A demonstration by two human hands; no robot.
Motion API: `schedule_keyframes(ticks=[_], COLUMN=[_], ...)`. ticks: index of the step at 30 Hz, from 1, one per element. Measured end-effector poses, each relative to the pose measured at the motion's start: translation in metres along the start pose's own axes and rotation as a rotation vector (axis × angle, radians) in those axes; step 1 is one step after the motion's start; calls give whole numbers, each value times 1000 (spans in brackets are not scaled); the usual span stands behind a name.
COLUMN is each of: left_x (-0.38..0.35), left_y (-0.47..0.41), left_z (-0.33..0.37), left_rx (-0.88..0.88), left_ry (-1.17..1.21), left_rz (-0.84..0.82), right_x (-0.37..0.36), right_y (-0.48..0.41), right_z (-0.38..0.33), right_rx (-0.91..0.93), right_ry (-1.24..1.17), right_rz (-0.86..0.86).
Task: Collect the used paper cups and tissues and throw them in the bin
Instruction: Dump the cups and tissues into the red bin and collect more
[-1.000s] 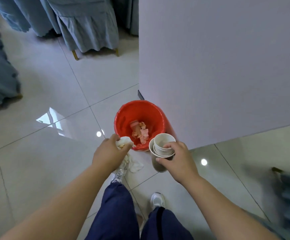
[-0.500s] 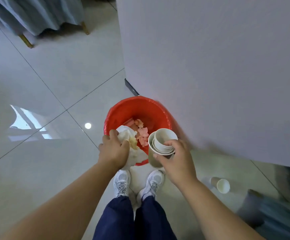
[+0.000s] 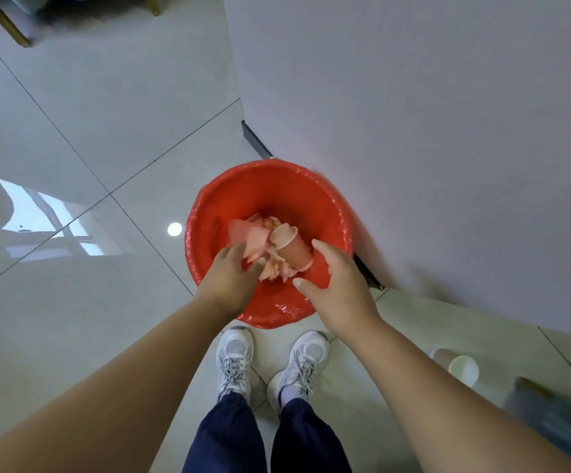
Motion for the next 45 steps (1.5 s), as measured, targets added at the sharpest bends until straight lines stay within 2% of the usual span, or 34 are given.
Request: schedule_keyframes(ticks=[8, 13, 16, 23, 31, 38, 45], left_x=[22, 27, 25, -2, -90, -195, -300], left_y=[82, 137, 167, 211, 245, 258, 259], left_z=[32, 67, 80, 89, 106, 132, 166], left_rx=[-58, -141, -188, -349, -504, -580, -657], left_ry=[102, 215, 198, -95, -462, -697, -852], left_rz=[-6, -94, -172, -344, -549, -660, -665], right_x=[41, 70, 79, 73, 58, 44, 54], right_y=[81, 142, 179, 256, 339, 392, 416], right_z=[-11, -15, -8, 34, 117, 211, 297], right_rx=[-149, -209, -264, -406, -611, -787, -854], right_ry=[-183, -289, -371, -671, -928, -1093, -1091], right_rz=[20, 181, 305, 570, 858, 995, 1003])
Point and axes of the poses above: each hand's wrist, its own y-axis away from the middle knuckle, its own x-axis out of the back of the hand, z = x × y, the point moved 5 cm from there along -y, towards the middle knuckle, and after that the axes turned 1 degree about y, right-handed, at the moved point
